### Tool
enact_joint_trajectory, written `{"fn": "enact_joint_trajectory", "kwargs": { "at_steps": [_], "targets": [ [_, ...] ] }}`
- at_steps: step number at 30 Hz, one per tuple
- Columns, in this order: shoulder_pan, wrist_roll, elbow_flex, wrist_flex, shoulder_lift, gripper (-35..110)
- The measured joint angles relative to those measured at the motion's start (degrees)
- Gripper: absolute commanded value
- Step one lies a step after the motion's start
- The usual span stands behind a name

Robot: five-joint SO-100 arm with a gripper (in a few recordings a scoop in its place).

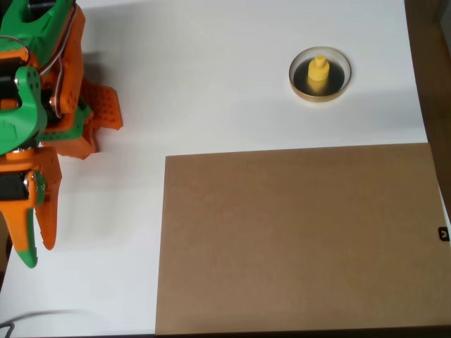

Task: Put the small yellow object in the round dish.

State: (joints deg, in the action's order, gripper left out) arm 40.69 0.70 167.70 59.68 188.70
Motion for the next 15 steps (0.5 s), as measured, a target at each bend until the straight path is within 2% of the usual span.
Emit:
{"fn": "enact_joint_trajectory", "kwargs": {
  "at_steps": [5,9,15],
  "targets": [
    [-0.7,-0.4,1.7,0.0,0.1,10],
    [-2.5,-1.0,3.0,0.0,0.1,1],
    [-3.2,-1.4,3.1,-0.5,0.1,6]
  ]
}}
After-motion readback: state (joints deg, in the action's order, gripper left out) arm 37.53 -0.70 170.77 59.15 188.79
